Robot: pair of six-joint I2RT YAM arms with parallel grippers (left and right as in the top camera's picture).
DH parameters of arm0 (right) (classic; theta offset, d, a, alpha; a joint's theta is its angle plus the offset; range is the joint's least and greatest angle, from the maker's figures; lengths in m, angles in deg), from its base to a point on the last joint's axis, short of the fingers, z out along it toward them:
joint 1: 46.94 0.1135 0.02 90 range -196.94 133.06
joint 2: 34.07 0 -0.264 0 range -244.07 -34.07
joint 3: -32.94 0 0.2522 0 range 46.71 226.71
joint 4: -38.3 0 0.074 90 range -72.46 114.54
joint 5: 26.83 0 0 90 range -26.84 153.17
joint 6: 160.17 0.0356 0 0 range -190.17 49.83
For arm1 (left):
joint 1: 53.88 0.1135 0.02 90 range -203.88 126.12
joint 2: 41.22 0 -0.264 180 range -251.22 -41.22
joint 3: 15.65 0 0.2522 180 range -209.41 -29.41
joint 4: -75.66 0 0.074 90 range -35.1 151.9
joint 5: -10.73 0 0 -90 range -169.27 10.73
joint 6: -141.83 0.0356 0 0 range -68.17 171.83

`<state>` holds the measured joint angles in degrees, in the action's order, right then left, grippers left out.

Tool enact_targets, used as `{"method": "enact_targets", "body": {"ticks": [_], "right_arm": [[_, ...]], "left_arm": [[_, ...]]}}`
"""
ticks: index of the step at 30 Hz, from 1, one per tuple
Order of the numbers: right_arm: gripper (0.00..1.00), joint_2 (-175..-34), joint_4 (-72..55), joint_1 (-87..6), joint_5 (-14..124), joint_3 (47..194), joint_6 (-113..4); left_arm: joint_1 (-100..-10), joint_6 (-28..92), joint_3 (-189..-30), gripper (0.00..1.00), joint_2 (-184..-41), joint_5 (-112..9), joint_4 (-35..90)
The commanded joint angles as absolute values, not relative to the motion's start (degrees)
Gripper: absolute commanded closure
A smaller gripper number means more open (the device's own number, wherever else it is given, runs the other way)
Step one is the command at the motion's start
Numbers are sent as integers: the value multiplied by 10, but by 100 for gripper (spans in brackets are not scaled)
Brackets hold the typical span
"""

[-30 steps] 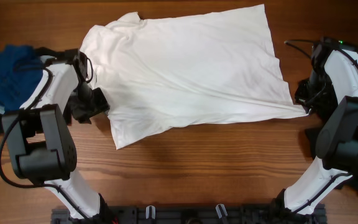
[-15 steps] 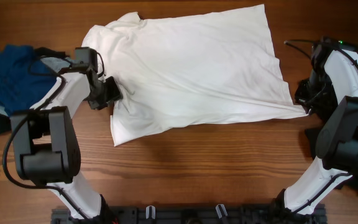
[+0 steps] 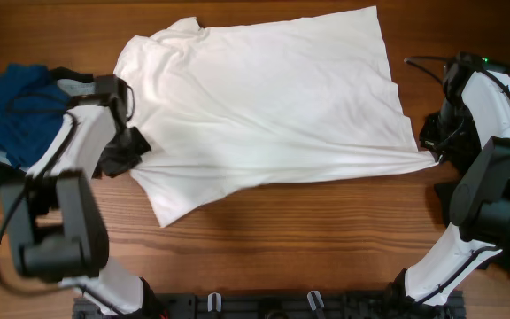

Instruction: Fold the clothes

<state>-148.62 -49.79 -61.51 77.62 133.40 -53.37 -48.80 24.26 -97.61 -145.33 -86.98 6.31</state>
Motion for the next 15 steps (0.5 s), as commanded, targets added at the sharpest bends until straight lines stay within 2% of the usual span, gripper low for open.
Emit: {"method": "enact_targets", "body": {"ticks": [1,3,4,5,8,12,15], "right_arm": [[94,-1481,-498,-616,776,1336,-537],[94,-1481,-499,-616,776,1336,-537],[95,-1481,-501,-616,776,1336,-537],[94,-1481,-502,-616,776,1336,-537],[94,-1481,-501,-616,776,1336,-537],[94,-1481,-498,-616,771,1336,-537],[94,-1481,-496,-616,770,1336,-537]], "left_arm": [[-502,181,-1002,93,-1350,-873,74],[-517,181,-1002,66,-1346,-872,92],[-524,182,-1001,47,-1352,-872,95],[-529,182,-1001,39,-1359,-872,86],[-537,182,-996,37,-1376,-872,35],[-538,181,-954,43,-1377,-872,-39],[-538,183,-906,48,-1377,-841,-32]]}}
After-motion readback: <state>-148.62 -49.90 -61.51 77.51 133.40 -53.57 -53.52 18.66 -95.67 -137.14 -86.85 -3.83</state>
